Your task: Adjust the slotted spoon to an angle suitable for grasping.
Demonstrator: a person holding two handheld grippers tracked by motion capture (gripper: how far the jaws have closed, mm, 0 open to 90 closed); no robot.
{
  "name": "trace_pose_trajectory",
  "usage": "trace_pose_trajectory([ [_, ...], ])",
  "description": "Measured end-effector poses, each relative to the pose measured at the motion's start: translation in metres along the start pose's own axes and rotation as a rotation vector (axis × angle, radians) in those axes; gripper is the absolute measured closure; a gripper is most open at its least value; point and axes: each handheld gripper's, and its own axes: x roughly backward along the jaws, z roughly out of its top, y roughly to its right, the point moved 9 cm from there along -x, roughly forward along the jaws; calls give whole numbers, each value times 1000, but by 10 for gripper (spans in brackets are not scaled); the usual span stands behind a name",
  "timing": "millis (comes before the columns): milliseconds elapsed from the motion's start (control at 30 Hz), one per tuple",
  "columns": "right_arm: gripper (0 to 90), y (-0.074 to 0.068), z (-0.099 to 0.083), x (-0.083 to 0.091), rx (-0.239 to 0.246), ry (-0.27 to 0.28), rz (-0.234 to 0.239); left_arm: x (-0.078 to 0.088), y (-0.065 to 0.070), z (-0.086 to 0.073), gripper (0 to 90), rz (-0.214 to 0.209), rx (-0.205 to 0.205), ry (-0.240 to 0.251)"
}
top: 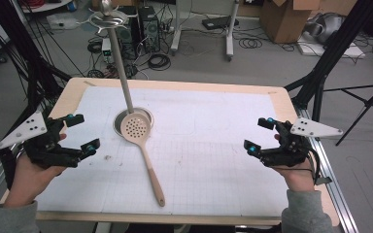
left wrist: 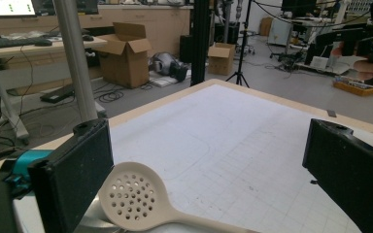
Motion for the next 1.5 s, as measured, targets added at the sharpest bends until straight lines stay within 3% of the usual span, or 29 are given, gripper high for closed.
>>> trace_pose_trajectory([
  [433,72,4,-1,7,-20,4,-15,-20,11,-17,50,-68,-10,-30],
  [633,72,4,-2,5,-39,-2,-11,-25,9,-32,138,-76,-12,-61],
  [733,72,4,-3,4,-40,-5,-12,-29,9,-40,236,-83,-19,-93],
  [833,72,4,-5,3,-42,-12,-10,-36,11,-45,320,-98,15,-106],
  [867,73,3,-5,2,-50,-15,-6,-38,13,-46,381,-101,9,-105],
  [933,72,3,-5,2,-46,-15,-6,-44,16,-51,398,-104,-18,-115],
  [1033,72,3,-6,1,-47,-18,-4,-50,17,-59,477,-122,-9,-144],
  [1100,73,2,-7,0,-48,-22,-3,-53,14,-65,546,-100,3,-159],
  [1200,73,3,-10,-2,-35,-52,-10,-54,11,-71,655,-93,-11,-162],
  [1367,73,0,-11,-4,-25,-65,-4,-62,10,-81,801,-105,-18,-188],
  [1500,73,-2,-9,-4,-4,-77,-19,-70,19,-85,878,-135,-37,-206],
])
